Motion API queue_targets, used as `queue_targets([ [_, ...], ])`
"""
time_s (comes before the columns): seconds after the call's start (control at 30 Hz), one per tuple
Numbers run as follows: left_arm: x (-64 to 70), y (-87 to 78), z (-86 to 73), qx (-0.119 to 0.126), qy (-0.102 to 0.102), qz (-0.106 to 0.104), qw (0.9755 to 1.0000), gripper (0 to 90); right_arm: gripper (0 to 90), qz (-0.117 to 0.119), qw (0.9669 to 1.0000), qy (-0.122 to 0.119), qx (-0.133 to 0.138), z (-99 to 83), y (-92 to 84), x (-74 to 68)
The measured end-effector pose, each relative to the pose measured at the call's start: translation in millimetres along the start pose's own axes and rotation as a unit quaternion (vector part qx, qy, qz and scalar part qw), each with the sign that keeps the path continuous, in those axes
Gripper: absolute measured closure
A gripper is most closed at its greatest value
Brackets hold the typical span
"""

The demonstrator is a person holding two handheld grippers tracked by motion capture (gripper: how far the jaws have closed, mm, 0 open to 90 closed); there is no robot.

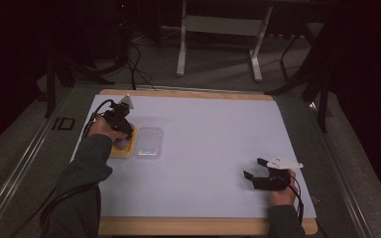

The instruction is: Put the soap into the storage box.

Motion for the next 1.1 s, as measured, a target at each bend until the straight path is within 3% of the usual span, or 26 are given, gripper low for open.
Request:
queue_targets([
  [0.6,-6.8,12.4,-4.2,-0.012,-0.028,-0.001,0.9995,49.7,19.9,0.0,1.0,0.001,0.0,0.0,-0.1,-0.1],
  [1.1,-8.6,22.5,-4.3,-0.026,-0.029,0.011,0.9992,49.5,19.9,0.0,1.0,0.0,0.0,0.1,-0.1,-0.1],
])
Point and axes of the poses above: each handheld gripper's, and its own axes: y roughly forward along the jaws, z roughly out of its top, x roughly to its right, the point moved 10 cm from there along y, roughly forward along the jaws, and after that the axes turned 12 degrees about -y, right-handed, at the moved point
